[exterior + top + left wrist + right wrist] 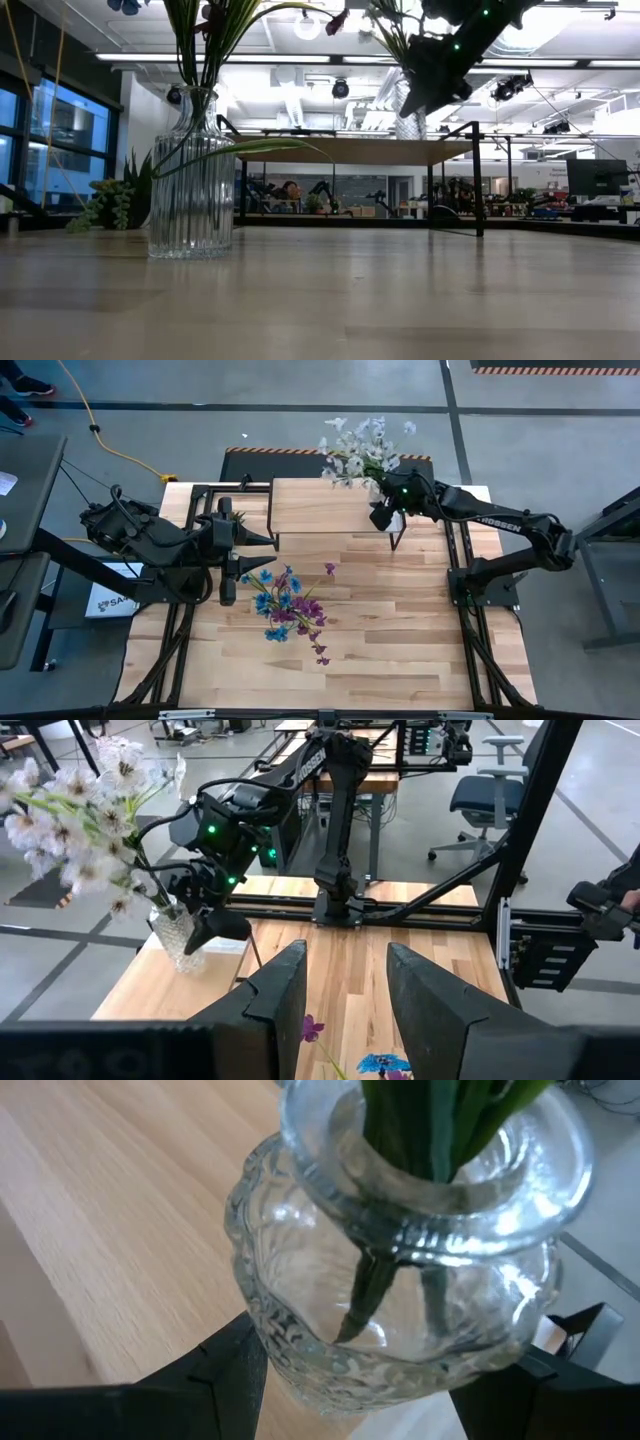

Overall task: Pick and place flowers into a vace then onto a shelf
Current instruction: Put the right transparent vase with flowers on the shelf

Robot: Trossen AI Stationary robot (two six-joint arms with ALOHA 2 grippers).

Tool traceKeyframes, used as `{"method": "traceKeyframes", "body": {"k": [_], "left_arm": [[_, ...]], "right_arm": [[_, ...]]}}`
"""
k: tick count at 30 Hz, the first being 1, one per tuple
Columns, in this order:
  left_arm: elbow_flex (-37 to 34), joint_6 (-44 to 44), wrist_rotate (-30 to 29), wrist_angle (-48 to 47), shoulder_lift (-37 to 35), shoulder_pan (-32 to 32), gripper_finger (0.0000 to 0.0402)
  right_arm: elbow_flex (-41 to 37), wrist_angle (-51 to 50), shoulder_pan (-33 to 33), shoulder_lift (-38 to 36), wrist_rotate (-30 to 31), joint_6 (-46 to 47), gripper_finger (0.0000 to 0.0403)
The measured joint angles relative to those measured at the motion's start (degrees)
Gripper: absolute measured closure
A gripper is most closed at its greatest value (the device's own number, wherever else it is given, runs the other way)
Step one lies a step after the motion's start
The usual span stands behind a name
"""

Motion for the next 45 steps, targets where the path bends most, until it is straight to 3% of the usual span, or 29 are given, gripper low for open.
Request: {"method": "traceKeyframes", "body": {"k": [13,23,45], "left_arm": [[0.0,0.0,0.04,-0.52,0.0,0.02,0.0227],[-0.02,-0.02,0.09,-1.49,0.0,0.0,0.0227],[-0.02,-0.02,0.17,-1.53,0.0,0.0,0.0227]], "right_arm": [[0.0,-2.07,-0.04,-0.07,2.61,0.0,0.0161],[0.0,-1.99,-3.08,-0.11,-1.33,0.47,0.0161],[0.17,-4.96,-3.39,-0.22,-1.76,1.11,0.0161]]}}
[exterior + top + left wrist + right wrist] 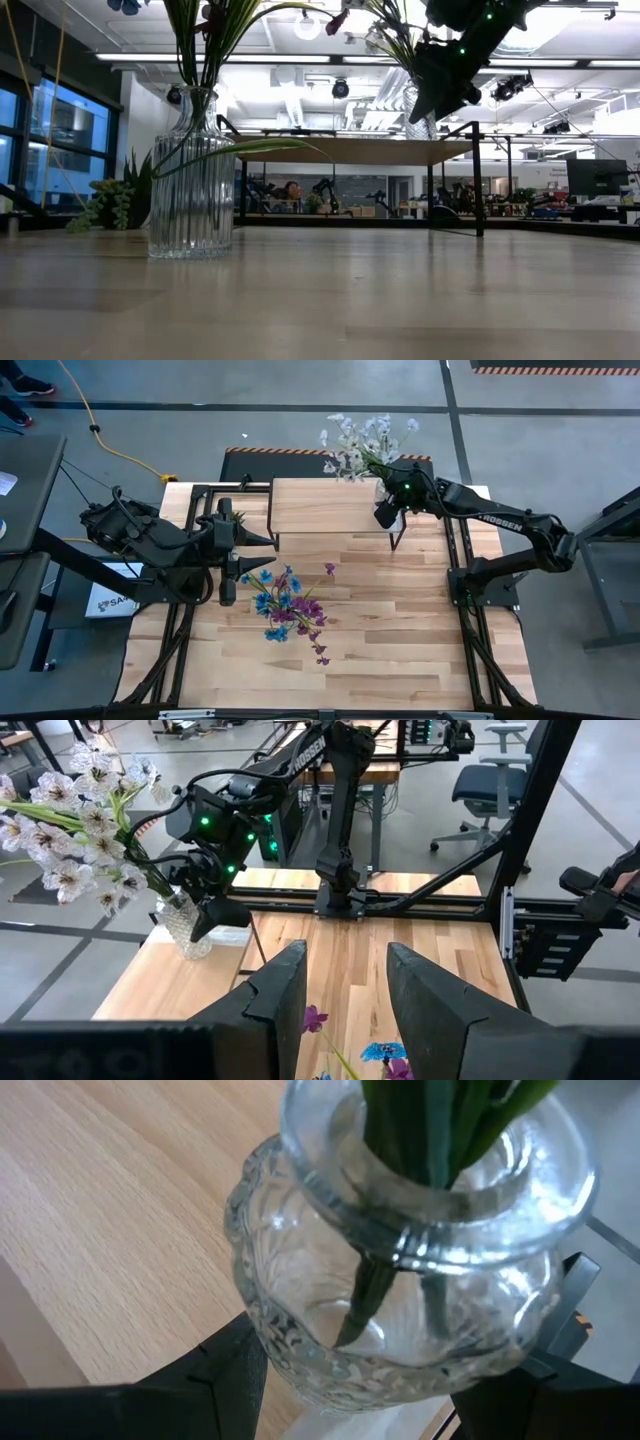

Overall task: Pick and place flowers into a vace then onto a shelf
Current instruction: Put the right transparent vase with flowers on the shelf

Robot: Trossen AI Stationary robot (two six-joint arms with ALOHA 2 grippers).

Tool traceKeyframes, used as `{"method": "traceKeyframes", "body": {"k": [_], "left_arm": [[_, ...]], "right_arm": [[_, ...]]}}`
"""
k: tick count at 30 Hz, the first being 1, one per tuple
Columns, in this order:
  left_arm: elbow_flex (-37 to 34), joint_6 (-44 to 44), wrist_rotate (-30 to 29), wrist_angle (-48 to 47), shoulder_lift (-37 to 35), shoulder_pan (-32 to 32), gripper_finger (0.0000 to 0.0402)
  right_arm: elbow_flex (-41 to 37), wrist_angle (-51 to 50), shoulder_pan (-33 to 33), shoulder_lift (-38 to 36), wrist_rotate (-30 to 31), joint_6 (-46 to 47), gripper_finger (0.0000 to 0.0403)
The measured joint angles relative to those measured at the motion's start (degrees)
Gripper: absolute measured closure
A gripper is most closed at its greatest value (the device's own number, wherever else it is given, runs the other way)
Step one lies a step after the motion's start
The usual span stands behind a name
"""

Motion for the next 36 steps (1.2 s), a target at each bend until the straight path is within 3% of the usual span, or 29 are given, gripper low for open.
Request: {"method": "traceKeyframes", "body": {"k": [36], "left_arm": [[0.0,0.0,0.0,0.04,0.0,0.02,0.0227]], "right_arm": [[0.04,-6.06,0.07,-0.05,-0.98,3.02,0.0145]]}}
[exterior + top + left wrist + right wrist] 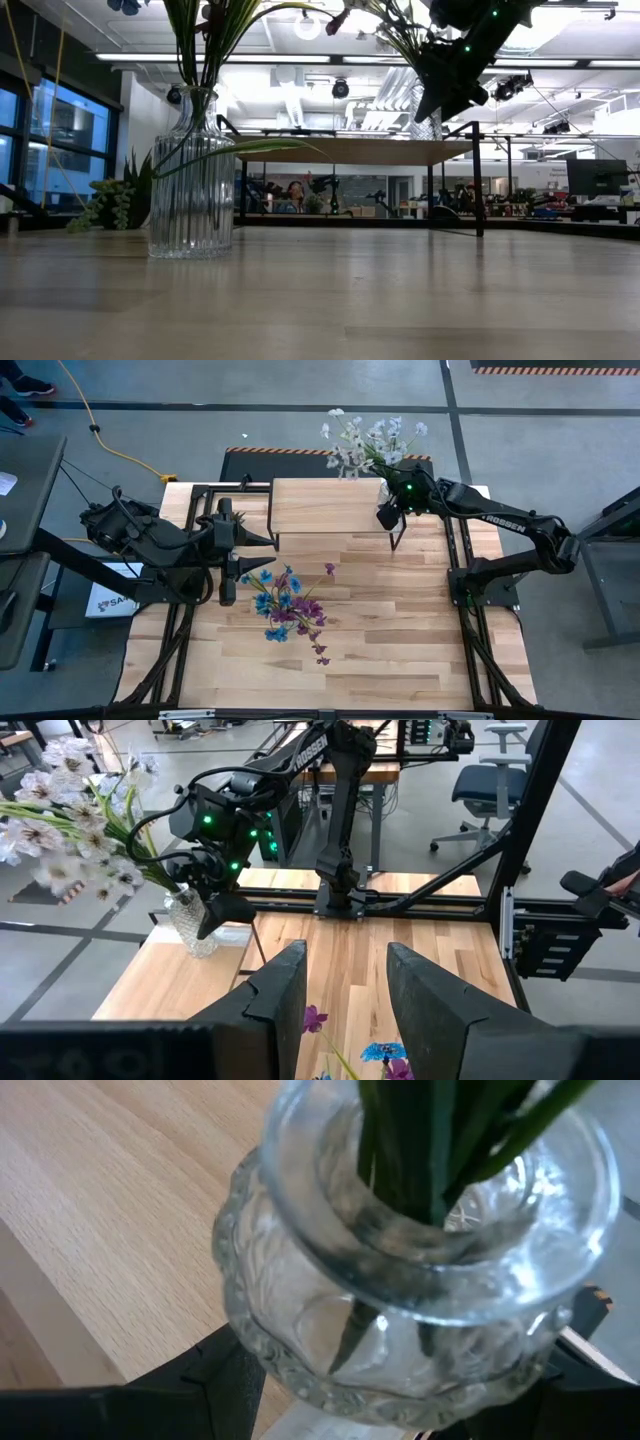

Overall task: Pick and place flowers into a vace then onto a shelf
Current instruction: Put the right transparent vase with flowers on the shelf

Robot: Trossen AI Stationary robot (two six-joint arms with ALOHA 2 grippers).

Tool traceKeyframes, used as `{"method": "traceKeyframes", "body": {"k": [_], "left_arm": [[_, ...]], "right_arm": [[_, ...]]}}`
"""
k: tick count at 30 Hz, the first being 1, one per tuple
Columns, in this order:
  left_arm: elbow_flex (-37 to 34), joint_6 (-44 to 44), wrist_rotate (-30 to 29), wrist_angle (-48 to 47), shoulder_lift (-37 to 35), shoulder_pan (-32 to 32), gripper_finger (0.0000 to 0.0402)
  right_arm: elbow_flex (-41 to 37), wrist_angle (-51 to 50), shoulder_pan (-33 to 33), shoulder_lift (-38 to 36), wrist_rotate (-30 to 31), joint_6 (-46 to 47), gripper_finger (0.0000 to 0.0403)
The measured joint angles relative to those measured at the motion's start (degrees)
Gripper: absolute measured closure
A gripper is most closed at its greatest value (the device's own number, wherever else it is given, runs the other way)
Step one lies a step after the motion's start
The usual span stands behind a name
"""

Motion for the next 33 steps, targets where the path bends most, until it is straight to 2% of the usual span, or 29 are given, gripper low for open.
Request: {"method": "traceKeyframes", "body": {"k": [33], "left_arm": [[0.01,-0.2,0.0,0.2,0.0,-0.01,0.0227]], "right_arm": [[-0.2,-0.15,0.02,0.1,1.46,0.55,0.0143]]}}
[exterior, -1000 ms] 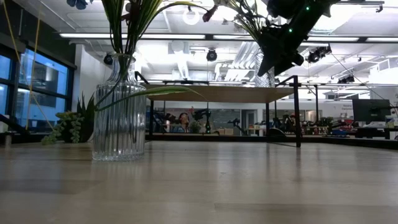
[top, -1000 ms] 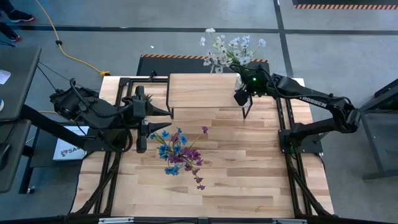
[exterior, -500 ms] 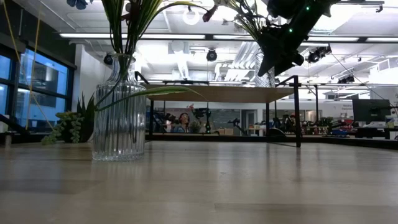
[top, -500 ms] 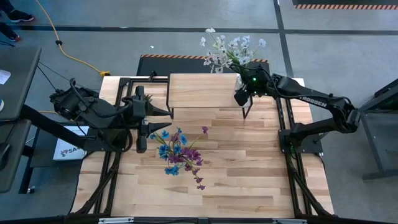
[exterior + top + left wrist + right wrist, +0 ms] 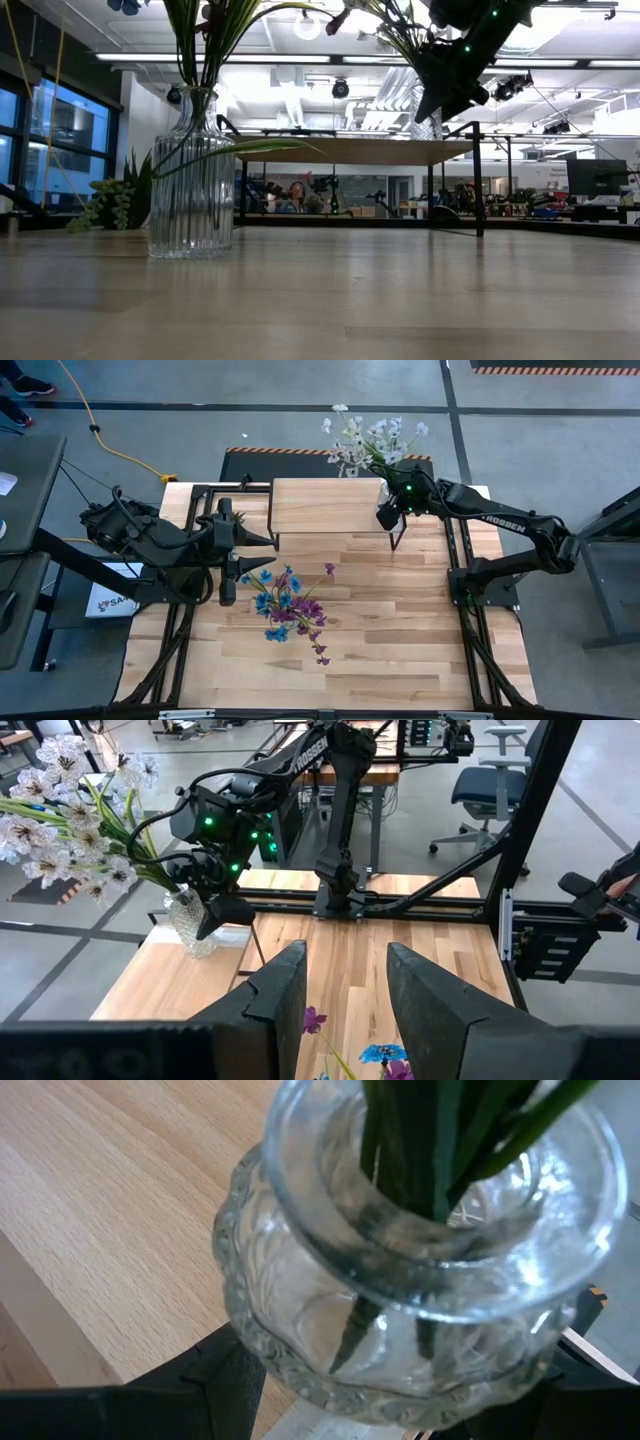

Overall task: Pick and place flowers into a vace then onto a shelf
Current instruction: Put the right transparent vase with flowers on the shelf, then put the transparent vase with flowers on the shelf

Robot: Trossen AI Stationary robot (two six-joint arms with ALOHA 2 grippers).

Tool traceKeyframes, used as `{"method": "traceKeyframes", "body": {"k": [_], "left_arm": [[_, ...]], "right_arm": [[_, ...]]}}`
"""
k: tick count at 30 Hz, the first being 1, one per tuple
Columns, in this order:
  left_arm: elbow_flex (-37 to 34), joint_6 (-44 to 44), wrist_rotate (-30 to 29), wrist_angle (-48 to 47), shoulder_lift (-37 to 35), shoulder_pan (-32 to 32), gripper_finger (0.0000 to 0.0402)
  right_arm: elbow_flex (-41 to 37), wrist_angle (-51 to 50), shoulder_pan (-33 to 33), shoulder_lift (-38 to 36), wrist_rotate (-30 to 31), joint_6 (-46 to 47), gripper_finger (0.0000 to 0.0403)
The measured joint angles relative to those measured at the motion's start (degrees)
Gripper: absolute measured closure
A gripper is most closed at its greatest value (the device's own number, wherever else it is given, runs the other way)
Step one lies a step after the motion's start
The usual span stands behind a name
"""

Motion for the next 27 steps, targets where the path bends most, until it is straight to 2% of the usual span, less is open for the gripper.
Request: {"method": "traceKeyframes", "body": {"k": [5,16,27], "left_arm": [[-0.01,0.0,0.0,0.0,0.0,0.0,0.0227],[-0.01,0.0,-0.02,0.02,0.0,0.01,0.0227],[-0.01,0.02,-0.02,0.02,0.0,0.0,0.0227]], "right_arm": [[0.0,-0.08,0.0,0.02,-0.8,-0.35,0.0136],[-0.33,-2.12,0.0,0.33,-3.04,-1.68,0.0089],[-0.15,-2.6,0.0,0.15,-3.0,-1.66,0.0086]]}}
